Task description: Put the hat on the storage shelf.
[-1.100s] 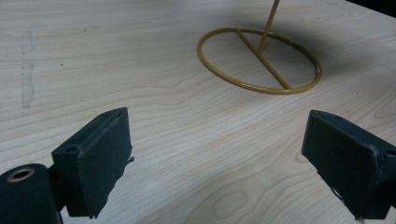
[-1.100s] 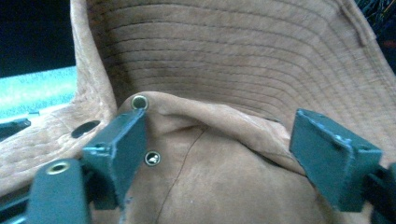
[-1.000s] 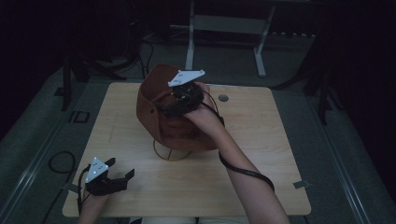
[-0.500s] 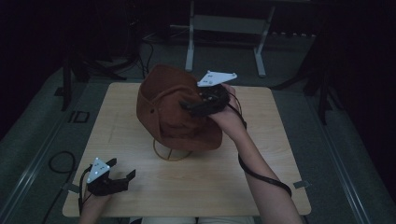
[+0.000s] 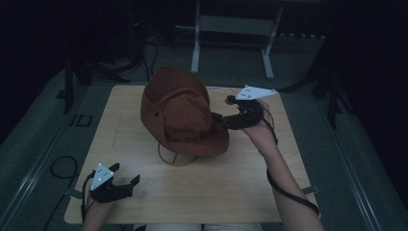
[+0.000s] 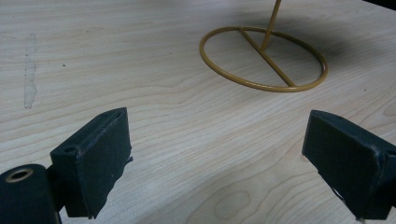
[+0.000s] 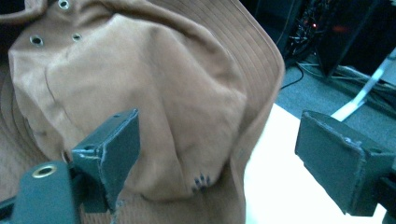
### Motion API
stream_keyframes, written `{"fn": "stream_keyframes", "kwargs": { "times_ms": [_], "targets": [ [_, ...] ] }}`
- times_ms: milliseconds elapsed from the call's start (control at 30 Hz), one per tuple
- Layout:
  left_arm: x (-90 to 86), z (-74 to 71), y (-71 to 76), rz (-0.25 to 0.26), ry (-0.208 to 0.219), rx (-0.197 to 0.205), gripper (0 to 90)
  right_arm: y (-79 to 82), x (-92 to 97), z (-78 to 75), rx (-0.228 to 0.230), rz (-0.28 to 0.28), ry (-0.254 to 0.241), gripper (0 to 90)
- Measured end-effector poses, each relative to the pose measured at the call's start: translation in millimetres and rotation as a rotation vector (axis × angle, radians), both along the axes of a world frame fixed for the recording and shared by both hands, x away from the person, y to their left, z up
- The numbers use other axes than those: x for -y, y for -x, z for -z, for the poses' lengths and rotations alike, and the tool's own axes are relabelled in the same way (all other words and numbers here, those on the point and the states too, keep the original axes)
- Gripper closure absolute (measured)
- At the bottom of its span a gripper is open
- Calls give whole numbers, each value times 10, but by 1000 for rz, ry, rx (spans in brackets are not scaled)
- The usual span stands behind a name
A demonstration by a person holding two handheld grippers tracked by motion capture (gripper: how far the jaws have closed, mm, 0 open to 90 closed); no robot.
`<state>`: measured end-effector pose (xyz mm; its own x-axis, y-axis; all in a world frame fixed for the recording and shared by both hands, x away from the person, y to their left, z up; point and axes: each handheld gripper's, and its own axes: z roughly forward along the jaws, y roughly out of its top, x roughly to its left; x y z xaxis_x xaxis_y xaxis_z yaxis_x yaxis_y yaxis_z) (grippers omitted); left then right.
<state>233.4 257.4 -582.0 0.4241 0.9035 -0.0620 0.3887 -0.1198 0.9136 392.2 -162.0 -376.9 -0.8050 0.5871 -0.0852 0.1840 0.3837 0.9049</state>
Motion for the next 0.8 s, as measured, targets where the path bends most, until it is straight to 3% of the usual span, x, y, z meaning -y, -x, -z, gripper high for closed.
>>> {"fn": "stream_keyframes", "kwargs": {
  "times_ms": [233, 533, 800],
  "targets": [
    [-6, -2, 4, -5, 1, 1, 87, 47, 264, 186, -22, 30, -2, 141],
    [-5, 1, 3, -6, 4, -5, 87, 119, 574, 686, -80, 59, 7, 141],
    [-2, 3, 4, -9, -2, -3, 83, 212, 743, 993, -77, 71, 27, 140]
  ]
}}
